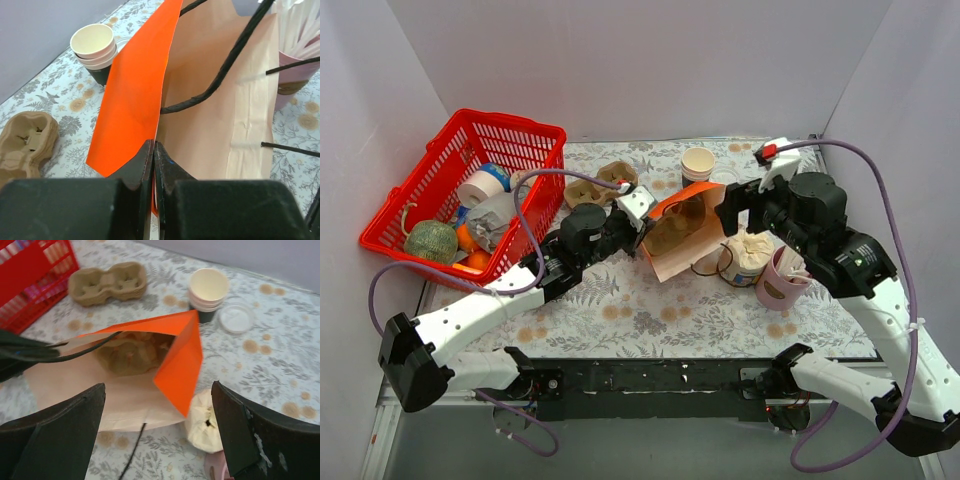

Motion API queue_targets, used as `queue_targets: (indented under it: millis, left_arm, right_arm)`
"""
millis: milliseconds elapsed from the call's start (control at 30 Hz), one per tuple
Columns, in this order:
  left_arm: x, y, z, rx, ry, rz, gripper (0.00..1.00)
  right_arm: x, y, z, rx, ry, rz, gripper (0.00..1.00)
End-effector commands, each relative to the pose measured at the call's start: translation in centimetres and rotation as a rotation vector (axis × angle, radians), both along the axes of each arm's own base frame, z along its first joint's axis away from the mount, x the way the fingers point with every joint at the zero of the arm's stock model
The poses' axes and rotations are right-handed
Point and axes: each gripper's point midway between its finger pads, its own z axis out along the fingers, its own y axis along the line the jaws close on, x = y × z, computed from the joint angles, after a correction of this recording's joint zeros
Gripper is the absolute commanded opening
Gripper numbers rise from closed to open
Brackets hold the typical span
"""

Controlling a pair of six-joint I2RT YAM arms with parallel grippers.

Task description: Pack the takeout coffee

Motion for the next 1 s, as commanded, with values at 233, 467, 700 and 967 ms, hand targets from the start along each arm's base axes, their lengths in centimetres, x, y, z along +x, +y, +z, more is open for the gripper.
queue_targets:
  millis: [233,467,700,967]
  left_arm:
    - [-1.9,-0.2,1.4,-0.145,0.151,-0.001,0.00]
    - [-3.6,-2.4,2.9,-0.315,0.353,-0.058,0.00]
    - [-3.5,-2.2,4.7,-0.407,0.462,0.023,0.00]
    - [-4.6,-3.0,3.9,-0.472,0.671,0.059,0.00]
  right_arm:
    - [-4.4,8.6,-3.7,0.116,0.093,0.544,0.76]
    - [-1.8,7.8,-3.6,0.266,0.103,0.319,0.54]
    - [-0.7,6.9,-6.1,0.256,0.232,0.180,0.44]
    - [-0.3,5.2,-2.4,0.124,0.184,0.154,0.52]
